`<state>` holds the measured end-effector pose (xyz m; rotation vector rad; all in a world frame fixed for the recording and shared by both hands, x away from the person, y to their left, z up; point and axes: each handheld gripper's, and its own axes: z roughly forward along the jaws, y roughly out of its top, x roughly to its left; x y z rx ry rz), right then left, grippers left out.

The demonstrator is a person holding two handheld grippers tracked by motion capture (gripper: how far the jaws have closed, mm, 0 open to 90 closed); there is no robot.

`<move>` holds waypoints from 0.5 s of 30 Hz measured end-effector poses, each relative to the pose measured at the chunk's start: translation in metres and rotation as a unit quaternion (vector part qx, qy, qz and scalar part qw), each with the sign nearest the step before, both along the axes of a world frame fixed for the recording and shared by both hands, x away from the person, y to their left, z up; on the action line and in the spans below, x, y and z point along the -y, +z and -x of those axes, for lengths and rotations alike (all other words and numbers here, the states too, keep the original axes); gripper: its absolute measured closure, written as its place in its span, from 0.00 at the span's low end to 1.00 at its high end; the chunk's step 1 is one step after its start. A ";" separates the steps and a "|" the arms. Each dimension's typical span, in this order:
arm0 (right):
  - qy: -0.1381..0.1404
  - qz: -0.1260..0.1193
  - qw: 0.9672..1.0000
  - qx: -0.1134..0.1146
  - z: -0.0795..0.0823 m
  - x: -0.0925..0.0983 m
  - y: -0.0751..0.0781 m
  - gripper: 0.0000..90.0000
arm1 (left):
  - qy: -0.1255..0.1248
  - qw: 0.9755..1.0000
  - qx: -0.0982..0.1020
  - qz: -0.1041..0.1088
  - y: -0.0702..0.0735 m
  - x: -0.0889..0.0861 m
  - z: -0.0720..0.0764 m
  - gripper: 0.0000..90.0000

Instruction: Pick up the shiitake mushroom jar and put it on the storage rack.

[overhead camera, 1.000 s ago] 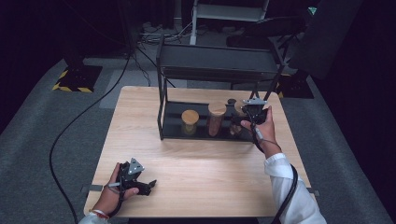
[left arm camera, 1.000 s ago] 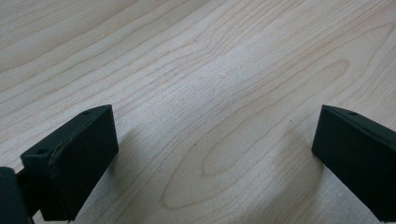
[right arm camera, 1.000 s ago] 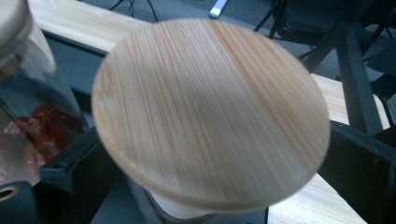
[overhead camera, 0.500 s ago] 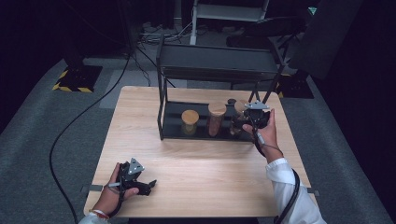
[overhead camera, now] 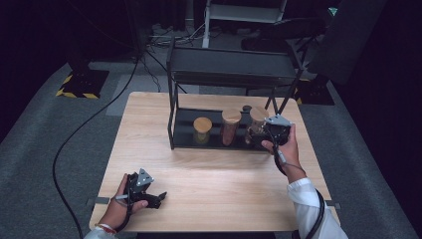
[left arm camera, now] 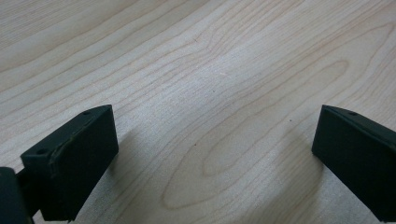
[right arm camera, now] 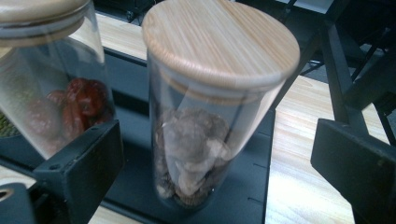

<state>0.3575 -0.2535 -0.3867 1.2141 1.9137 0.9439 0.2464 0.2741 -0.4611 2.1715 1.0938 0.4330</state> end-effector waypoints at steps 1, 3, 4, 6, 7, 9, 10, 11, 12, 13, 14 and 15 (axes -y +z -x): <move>0.002 0.000 1.000 0.001 0.002 0.001 -0.001 0.03 | 0.000 1.000 0.000 0.000 0.000 0.000 0.000 0.00; 0.004 -0.002 1.000 0.002 0.006 0.004 -0.002 0.03 | 0.000 1.000 0.000 0.000 0.000 0.000 0.000 0.00; 0.005 -0.002 1.000 0.004 0.008 0.005 -0.004 0.03 | 0.000 1.000 0.000 0.000 0.000 0.000 0.000 0.00; 0.011 -0.002 1.000 0.010 0.014 0.009 -0.007 0.03 | 0.000 1.000 0.000 0.000 0.000 0.000 0.000 0.00; 0.011 -0.002 1.000 0.010 0.014 0.009 -0.007 0.03 | 0.000 1.000 0.000 0.000 0.000 0.000 0.000 0.00; 0.018 -0.001 1.000 0.017 0.021 0.012 -0.011 0.03 | 0.000 1.000 0.000 0.000 0.000 0.000 0.000 0.00; 0.018 -0.001 1.000 0.017 0.021 0.012 -0.011 0.03 | 0.000 1.000 0.000 0.000 0.000 0.000 0.000 0.00; 0.023 0.000 1.000 0.020 0.023 0.014 -0.013 0.03 | 0.000 1.000 0.000 0.000 0.000 0.000 0.000 0.00; 0.028 0.001 0.999 0.023 0.024 0.015 -0.014 0.03 | 0.000 1.000 0.000 0.000 0.000 0.000 0.000 0.00; 0.032 0.002 0.999 0.024 0.026 0.016 -0.016 0.03 | 0.000 1.000 0.000 0.000 0.000 0.000 0.000 0.00; 0.040 0.001 0.999 0.026 0.029 0.019 -0.019 0.03 | 0.000 1.000 0.000 0.000 0.000 0.000 0.000 0.00; 0.040 0.001 0.999 0.026 0.029 0.019 -0.019 0.03 | 0.000 1.000 0.000 0.000 0.000 0.000 0.000 0.00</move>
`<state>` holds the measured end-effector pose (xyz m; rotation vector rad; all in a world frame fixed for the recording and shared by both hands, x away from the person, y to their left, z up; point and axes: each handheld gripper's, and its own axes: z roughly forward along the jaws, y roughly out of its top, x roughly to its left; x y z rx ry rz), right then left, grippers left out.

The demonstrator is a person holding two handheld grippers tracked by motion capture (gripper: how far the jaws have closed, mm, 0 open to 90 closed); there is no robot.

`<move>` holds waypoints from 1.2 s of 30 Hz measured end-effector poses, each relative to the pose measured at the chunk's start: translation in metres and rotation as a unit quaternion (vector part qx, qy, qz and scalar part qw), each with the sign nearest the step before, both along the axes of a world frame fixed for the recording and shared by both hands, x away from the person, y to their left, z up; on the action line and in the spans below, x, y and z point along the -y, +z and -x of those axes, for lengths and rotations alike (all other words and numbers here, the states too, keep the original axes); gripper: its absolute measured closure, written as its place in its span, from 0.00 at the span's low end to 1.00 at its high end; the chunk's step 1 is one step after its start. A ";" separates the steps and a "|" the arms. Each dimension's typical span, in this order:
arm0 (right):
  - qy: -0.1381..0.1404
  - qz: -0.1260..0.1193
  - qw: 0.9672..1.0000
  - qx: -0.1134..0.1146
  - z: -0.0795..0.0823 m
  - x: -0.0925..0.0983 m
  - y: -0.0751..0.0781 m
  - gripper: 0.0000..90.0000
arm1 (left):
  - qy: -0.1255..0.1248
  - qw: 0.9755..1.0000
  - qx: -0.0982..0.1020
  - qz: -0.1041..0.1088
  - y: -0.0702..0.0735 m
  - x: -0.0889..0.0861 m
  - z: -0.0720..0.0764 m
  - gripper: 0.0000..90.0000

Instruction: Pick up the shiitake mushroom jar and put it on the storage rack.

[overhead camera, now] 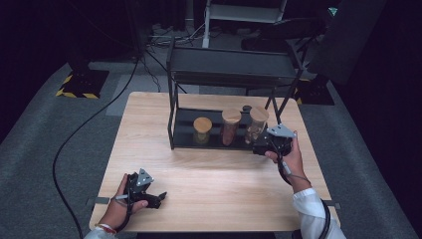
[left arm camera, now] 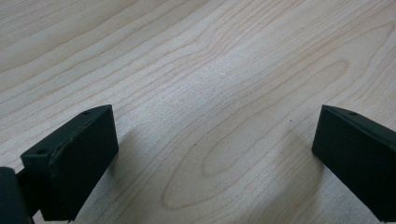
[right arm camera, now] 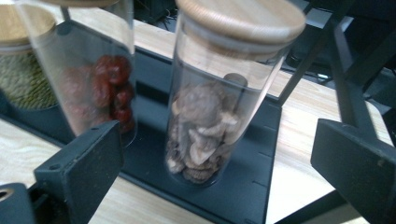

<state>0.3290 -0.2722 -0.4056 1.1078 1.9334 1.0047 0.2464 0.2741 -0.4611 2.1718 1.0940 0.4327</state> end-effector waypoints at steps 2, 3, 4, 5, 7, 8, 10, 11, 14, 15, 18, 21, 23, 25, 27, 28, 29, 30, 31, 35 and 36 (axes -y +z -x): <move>0.009 0.004 1.000 0.003 0.003 0.002 -0.004 0.03 | 0.000 1.000 0.000 0.000 0.000 0.000 0.000 0.00; 0.017 0.006 1.000 0.007 0.006 0.005 -0.008 0.03 | 0.000 1.000 0.000 0.000 0.000 0.000 0.000 0.00; 0.023 0.009 1.000 0.006 0.007 0.006 -0.009 0.03 | 0.000 1.000 0.000 0.000 0.000 0.000 0.000 0.00; 0.023 0.009 1.000 0.006 0.007 0.006 -0.009 0.03 | 0.000 1.000 0.000 0.000 0.000 0.000 0.000 0.00; 0.029 0.014 0.999 0.010 0.010 0.007 -0.013 0.03 | 0.000 1.000 0.000 0.000 0.000 0.000 0.000 0.00; 0.033 0.014 0.999 0.009 0.011 0.009 -0.015 0.03 | 0.000 1.000 0.000 0.000 0.000 0.000 0.000 0.00; 0.037 0.018 0.999 0.012 0.014 0.010 -0.017 0.03 | 0.000 1.000 0.000 0.000 0.000 0.000 0.000 0.00; 0.040 0.022 0.999 0.014 0.016 0.011 -0.019 0.03 | 0.000 1.000 0.000 0.000 0.000 0.000 0.000 0.00; 0.043 0.025 0.999 0.013 0.018 0.012 -0.021 0.03 | 0.000 1.000 0.000 0.000 0.000 0.000 0.000 0.00; 0.044 0.027 0.999 0.014 0.019 0.013 -0.022 0.03 | 0.000 1.000 0.000 0.000 0.000 0.000 0.000 0.00; 0.047 0.031 0.998 0.017 0.024 0.013 -0.025 0.03 | 0.000 1.000 0.000 0.000 0.000 0.000 0.000 0.00; 0.050 0.029 0.998 0.017 0.025 0.015 -0.026 0.03 | 0.000 1.000 0.000 0.000 0.000 0.000 0.000 0.00; 0.053 0.030 0.998 0.016 0.027 0.015 -0.028 0.03 | 0.000 1.000 0.000 0.000 0.000 0.000 0.000 0.00; 0.057 0.037 0.998 0.017 0.029 0.015 -0.030 0.03 | 0.000 1.000 0.000 0.000 0.000 0.000 0.000 0.00; 0.060 0.041 0.997 0.013 0.030 0.016 -0.032 0.03 | 0.000 1.000 0.000 0.000 0.000 0.000 0.000 0.00; 0.067 0.048 0.997 0.008 0.031 0.019 -0.033 0.03 | 0.000 1.000 0.000 0.000 0.000 0.000 0.000 0.00; 0.067 0.048 0.997 0.008 0.031 0.019 -0.033 0.03 | 0.000 1.000 0.000 0.000 0.000 0.000 0.000 0.00; 0.071 0.055 0.996 0.005 0.031 0.020 -0.033 0.03 | 0.000 1.000 0.000 0.000 0.000 0.000 0.000 0.00; 0.077 0.068 0.995 0.003 0.033 0.021 -0.035 0.03 | 0.000 1.000 0.000 0.000 0.000 0.000 0.000 0.00; 0.086 0.080 0.993 -0.005 0.037 0.026 -0.039 0.03 | 0.000 1.000 0.000 0.000 0.000 0.000 0.000 0.00; 0.086 0.080 0.993 -0.005 0.037 0.026 -0.039 0.03 | 0.000 1.000 0.000 0.000 0.000 0.000 0.000 0.00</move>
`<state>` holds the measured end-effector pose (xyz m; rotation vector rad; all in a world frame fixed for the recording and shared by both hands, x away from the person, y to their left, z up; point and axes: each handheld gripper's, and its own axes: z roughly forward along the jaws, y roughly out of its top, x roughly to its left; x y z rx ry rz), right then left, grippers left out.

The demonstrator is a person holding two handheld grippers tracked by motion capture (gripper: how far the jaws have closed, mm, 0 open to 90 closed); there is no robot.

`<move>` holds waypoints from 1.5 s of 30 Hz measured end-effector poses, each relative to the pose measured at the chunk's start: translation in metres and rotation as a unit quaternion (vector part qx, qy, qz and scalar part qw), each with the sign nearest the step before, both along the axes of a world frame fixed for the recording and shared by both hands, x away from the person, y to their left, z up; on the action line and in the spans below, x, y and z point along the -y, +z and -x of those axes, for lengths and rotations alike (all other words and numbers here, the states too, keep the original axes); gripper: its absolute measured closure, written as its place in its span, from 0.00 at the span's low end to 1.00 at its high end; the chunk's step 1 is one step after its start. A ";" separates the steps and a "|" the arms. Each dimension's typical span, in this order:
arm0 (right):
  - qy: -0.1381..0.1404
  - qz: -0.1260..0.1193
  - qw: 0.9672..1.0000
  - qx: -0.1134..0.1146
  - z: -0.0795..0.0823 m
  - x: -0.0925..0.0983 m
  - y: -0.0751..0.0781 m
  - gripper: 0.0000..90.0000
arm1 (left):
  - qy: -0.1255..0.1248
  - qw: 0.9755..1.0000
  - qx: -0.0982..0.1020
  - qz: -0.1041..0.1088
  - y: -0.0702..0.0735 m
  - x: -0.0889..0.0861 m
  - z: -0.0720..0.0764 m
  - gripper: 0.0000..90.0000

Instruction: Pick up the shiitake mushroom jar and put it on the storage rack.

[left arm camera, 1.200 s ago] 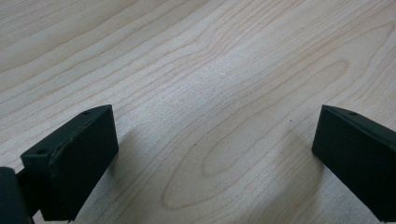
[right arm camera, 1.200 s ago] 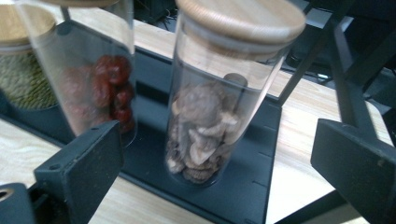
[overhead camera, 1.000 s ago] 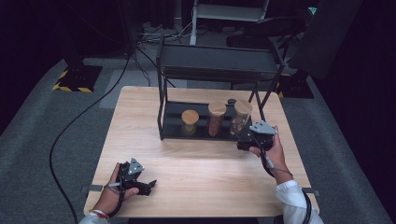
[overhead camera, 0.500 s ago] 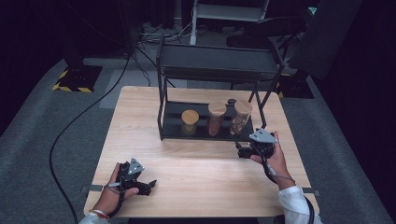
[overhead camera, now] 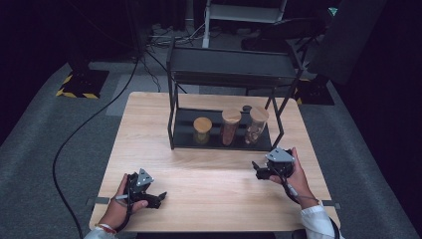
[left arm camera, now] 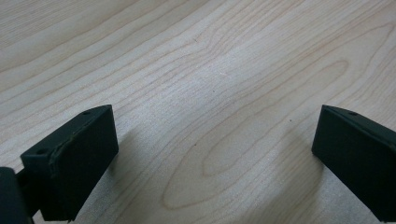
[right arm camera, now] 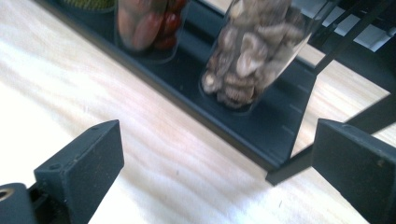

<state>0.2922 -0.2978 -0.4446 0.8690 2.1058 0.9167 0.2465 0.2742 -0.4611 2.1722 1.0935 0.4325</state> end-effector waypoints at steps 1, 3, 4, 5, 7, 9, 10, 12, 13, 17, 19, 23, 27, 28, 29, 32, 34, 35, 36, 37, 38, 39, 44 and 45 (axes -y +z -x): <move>0.001 0.003 1.000 -0.003 0.001 0.001 -0.001 0.03 | 0.000 1.000 0.000 0.000 0.000 0.000 0.000 0.00; 0.010 0.011 1.000 -0.008 0.004 0.005 -0.004 0.03 | 0.000 1.000 0.000 0.000 0.000 0.000 0.000 0.00; 0.011 0.013 1.000 -0.011 0.005 0.006 -0.005 0.03 | 0.000 1.000 0.000 0.000 0.000 0.000 0.000 0.00; 0.011 0.013 1.000 -0.011 0.005 0.006 -0.005 0.03 | 0.000 1.000 0.000 0.000 0.000 0.000 0.000 0.00; 0.013 0.014 1.000 -0.017 0.007 0.008 -0.007 0.03 | 0.000 1.000 0.000 0.000 0.000 0.000 0.000 0.00; 0.017 0.021 0.999 -0.020 0.008 0.009 -0.008 0.03 | 0.000 1.000 0.000 0.000 0.000 0.000 0.000 0.00; 0.018 0.020 0.999 -0.022 0.009 0.010 -0.009 0.03 | 0.000 1.000 0.000 0.000 0.000 0.000 0.000 0.00; 0.021 0.022 0.999 -0.025 0.011 0.011 -0.011 0.03 | 0.000 1.000 0.000 0.000 0.000 0.000 0.000 0.00; 0.022 0.025 0.999 -0.027 0.011 0.011 -0.011 0.03 | 0.000 1.000 0.000 0.000 0.000 0.000 0.000 0.00; 0.027 0.027 0.999 -0.032 0.014 0.014 -0.014 0.03 | 0.000 1.000 0.000 0.000 0.000 0.000 0.000 0.00; 0.029 0.028 0.999 -0.036 0.015 0.016 -0.014 0.03 | 0.000 1.000 0.000 0.000 0.000 0.000 0.000 0.00; 0.032 0.024 0.998 -0.040 0.018 0.020 -0.016 0.03 | 0.000 1.000 0.000 0.000 0.000 0.000 0.000 0.00; 0.036 0.015 0.998 -0.049 0.018 0.027 -0.016 0.03 | 0.000 1.000 0.000 0.000 0.000 0.000 0.000 0.00; 0.036 0.015 0.998 -0.051 0.019 0.028 -0.016 0.03 | 0.000 1.000 0.000 0.000 0.000 0.000 0.000 0.00; 0.037 0.016 0.998 -0.051 0.019 0.029 -0.017 0.03 | 0.000 1.000 0.000 0.000 0.000 0.000 0.000 0.00; 0.035 0.013 0.998 -0.057 0.021 0.033 -0.018 0.03 | 0.000 1.000 0.000 0.000 0.000 0.000 0.000 0.00; 0.035 0.014 0.997 -0.061 0.022 0.036 -0.018 0.03 | 0.000 1.000 0.000 0.000 0.000 0.000 0.000 0.00; 0.036 0.012 0.997 -0.066 0.022 0.040 -0.019 0.03 | 0.000 1.000 0.000 0.000 0.000 0.000 0.000 0.00; 0.035 0.011 0.997 -0.069 0.023 0.041 -0.019 0.03 | 0.000 1.000 0.000 0.000 0.000 0.000 0.000 0.00; 0.035 0.011 0.997 -0.072 0.023 0.043 -0.019 0.03 | 0.000 1.000 0.000 0.000 0.000 0.000 0.000 0.00; 0.035 0.011 0.997 -0.072 0.023 0.043 -0.019 0.03 | 0.000 1.000 0.000 0.000 0.000 0.000 0.000 0.00; 0.035 0.012 0.996 -0.075 0.023 0.044 -0.020 0.03 | 0.000 1.000 0.000 0.000 0.000 0.000 0.000 0.00; 0.032 0.006 0.996 -0.088 0.024 0.050 -0.022 0.03 | -0.001 1.000 0.000 0.001 0.000 0.000 -0.001 0.00; 0.033 0.004 0.995 -0.089 0.024 0.052 -0.022 0.03 | -0.002 1.000 0.000 0.001 0.000 0.000 -0.001 0.00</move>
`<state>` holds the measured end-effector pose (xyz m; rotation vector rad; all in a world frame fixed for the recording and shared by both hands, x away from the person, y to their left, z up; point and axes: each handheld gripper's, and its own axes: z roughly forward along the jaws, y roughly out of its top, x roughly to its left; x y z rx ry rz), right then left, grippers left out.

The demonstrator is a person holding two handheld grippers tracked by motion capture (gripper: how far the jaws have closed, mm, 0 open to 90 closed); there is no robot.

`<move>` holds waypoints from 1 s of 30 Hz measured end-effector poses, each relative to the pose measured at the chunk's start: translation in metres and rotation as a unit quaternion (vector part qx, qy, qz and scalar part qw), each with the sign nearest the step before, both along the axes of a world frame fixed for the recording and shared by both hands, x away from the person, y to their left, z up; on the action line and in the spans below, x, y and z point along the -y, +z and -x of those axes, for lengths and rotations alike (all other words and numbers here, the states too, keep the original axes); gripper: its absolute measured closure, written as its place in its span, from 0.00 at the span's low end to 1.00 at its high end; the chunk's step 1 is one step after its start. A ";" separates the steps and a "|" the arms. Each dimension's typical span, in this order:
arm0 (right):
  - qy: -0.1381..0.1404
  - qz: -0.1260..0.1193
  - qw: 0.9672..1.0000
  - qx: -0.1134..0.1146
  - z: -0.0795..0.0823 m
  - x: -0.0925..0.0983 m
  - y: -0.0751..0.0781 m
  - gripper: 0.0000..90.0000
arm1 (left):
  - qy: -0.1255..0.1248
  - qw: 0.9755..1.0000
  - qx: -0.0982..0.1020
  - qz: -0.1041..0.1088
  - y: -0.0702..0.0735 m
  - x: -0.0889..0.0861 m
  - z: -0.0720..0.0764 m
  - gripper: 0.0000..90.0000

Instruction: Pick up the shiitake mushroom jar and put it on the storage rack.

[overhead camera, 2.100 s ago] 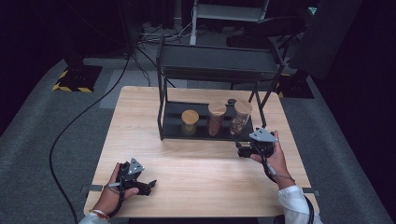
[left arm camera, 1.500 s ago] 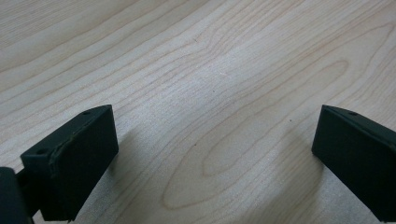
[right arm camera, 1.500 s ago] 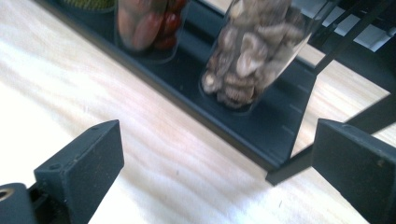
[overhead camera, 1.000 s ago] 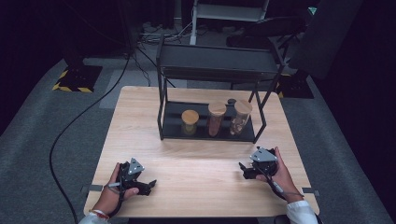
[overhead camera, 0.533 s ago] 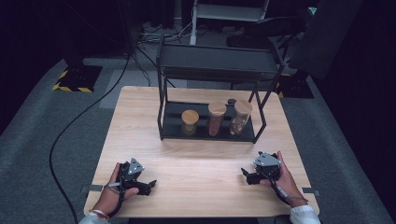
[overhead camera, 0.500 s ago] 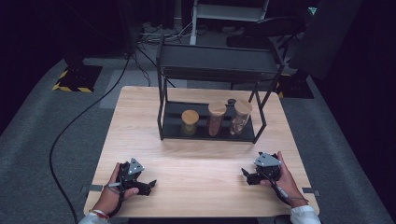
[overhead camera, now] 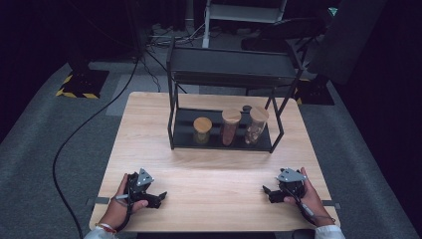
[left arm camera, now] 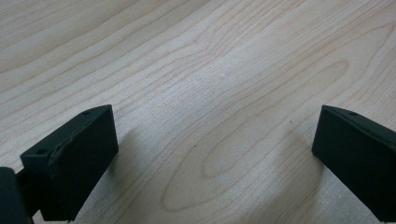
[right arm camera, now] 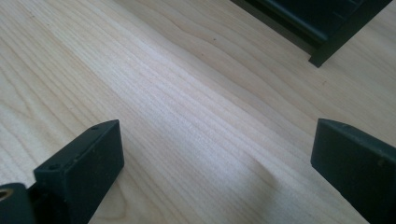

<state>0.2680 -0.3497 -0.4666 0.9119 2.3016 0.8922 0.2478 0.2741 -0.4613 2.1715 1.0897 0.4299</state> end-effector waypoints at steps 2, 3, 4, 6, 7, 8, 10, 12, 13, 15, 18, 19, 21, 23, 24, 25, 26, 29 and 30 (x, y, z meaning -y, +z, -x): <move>-0.002 -0.004 1.000 -0.002 0.000 0.003 -0.001 0.03 | 0.000 1.000 0.000 0.000 0.000 0.000 0.000 0.00; -0.004 -0.008 1.000 -0.004 0.001 0.004 -0.001 0.03 | 0.000 1.000 0.000 0.000 0.000 0.000 0.000 0.00; -0.006 -0.013 1.000 -0.007 0.001 0.006 -0.002 0.02 | 0.000 1.000 0.000 0.000 0.000 0.000 0.000 0.00; -0.009 -0.017 1.000 -0.010 0.000 0.008 -0.002 0.01 | 0.000 1.000 0.000 0.000 0.000 0.000 0.000 0.00; -0.011 -0.019 1.000 -0.011 0.000 0.009 -0.003 0.01 | 0.000 1.000 0.000 0.000 0.000 0.000 0.000 0.00; -0.012 -0.024 1.000 -0.013 0.000 0.010 -0.004 0.01 | 0.000 1.000 0.001 0.000 0.000 0.000 0.000 0.00; -0.016 -0.035 0.999 -0.021 -0.001 0.014 -0.004 0.01 | 0.000 1.000 0.000 0.000 0.000 0.000 0.000 0.00; -0.018 -0.044 0.998 -0.031 -0.004 0.018 -0.005 0.00 | 0.000 1.000 0.000 0.000 0.000 0.000 0.000 0.00; -0.019 -0.046 0.998 -0.034 -0.005 0.019 -0.004 0.00 | 0.000 1.000 0.000 0.000 0.000 0.000 0.000 0.00; -0.020 -0.049 0.998 -0.041 -0.006 0.021 -0.004 0.00 | 0.000 1.000 0.000 0.000 0.000 0.000 0.000 0.00; -0.028 -0.061 0.996 -0.060 -0.009 0.026 -0.002 0.00 | 0.000 1.000 0.000 0.000 0.000 0.000 0.000 0.00; -0.028 -0.064 0.996 -0.064 -0.010 0.028 -0.002 0.00 | 0.000 1.000 0.000 0.000 0.000 0.000 0.000 0.00; -0.027 -0.069 0.994 -0.075 -0.012 0.033 -0.002 0.00 | 0.000 1.000 0.000 0.000 0.000 0.000 0.000 0.00; -0.026 -0.070 0.994 -0.075 -0.011 0.035 -0.002 0.00 | 0.000 1.000 0.000 0.000 0.000 0.000 0.000 0.00; -0.025 -0.069 0.995 -0.074 -0.011 0.036 -0.002 0.00 | 0.000 1.000 0.000 0.000 0.000 0.000 0.000 0.00; -0.024 -0.070 0.994 -0.074 -0.011 0.037 -0.002 0.00 | 0.000 1.000 0.000 0.000 0.000 0.000 0.000 0.00; -0.024 -0.070 0.994 -0.075 -0.011 0.037 -0.002 0.00 | 0.000 1.000 0.000 0.000 0.000 0.000 0.000 0.00; -0.024 -0.070 0.994 -0.075 -0.011 0.037 -0.002 0.00 | 0.000 1.000 0.001 0.000 0.000 0.000 0.000 0.00; -0.024 -0.070 0.994 -0.076 -0.012 0.037 -0.002 0.00 | 0.000 1.000 0.000 0.000 0.000 0.000 0.000 0.00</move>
